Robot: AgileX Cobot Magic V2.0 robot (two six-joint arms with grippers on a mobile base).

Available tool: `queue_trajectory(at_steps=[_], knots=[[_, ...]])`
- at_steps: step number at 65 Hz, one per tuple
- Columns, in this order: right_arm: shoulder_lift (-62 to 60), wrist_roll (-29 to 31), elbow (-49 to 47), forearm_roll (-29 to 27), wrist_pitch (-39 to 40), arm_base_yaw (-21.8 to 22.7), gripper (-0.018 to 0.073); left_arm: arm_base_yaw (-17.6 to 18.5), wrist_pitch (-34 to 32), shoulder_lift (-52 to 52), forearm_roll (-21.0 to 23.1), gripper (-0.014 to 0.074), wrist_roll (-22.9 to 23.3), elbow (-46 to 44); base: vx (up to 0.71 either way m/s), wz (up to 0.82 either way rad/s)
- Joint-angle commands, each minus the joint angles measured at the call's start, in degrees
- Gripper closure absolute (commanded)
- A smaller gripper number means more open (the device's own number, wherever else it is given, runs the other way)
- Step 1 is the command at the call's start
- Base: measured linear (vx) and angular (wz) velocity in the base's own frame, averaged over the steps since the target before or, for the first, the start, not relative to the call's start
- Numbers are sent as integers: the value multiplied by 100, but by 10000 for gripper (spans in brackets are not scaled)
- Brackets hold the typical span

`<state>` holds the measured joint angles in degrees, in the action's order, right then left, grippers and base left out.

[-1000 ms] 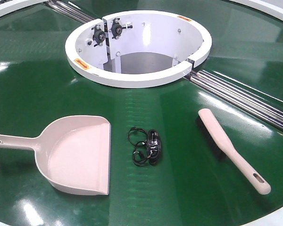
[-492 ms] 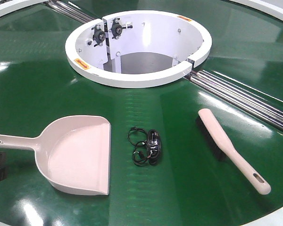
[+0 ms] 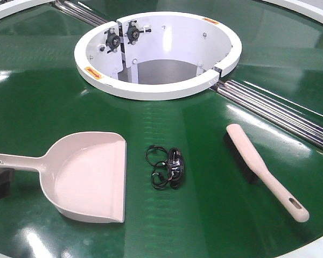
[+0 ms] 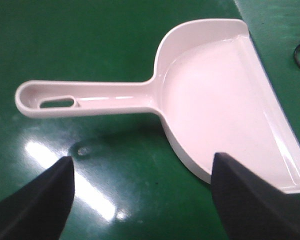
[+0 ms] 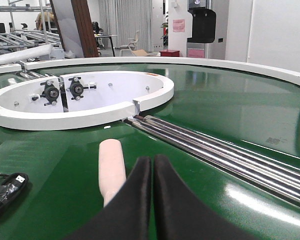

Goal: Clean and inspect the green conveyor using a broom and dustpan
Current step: 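Lower the left gripper onto the dustpan handle and close it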

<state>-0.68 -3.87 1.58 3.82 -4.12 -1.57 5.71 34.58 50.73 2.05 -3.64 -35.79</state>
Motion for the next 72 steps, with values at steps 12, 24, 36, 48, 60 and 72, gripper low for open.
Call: queue_trajectory(at_steps=[12, 24, 36, 48, 60, 72], knots=[[-60, 70, 16, 25, 412, 18, 568, -2, 2501, 542, 536, 66, -2487, -2159, 0, 0], [-60, 70, 16, 25, 412, 18, 568, -2, 3254, 1477, 632, 98, -3955, -3308, 0, 0], [-60, 70, 16, 25, 412, 13, 568, 39, 3089, 2467, 476, 115, -4766, -3597, 0, 0], [-60, 70, 16, 25, 412, 13, 568, 39, 3053, 3118, -377, 115, -5592, -3597, 0, 0], [-60, 70, 16, 25, 412, 13, 568, 39, 2880, 3377, -1020, 111, -5682, -3597, 0, 0], [-60, 70, 16, 25, 412, 13, 568, 39, 2738, 3498, -915, 59, -6373, -3602, 0, 0]])
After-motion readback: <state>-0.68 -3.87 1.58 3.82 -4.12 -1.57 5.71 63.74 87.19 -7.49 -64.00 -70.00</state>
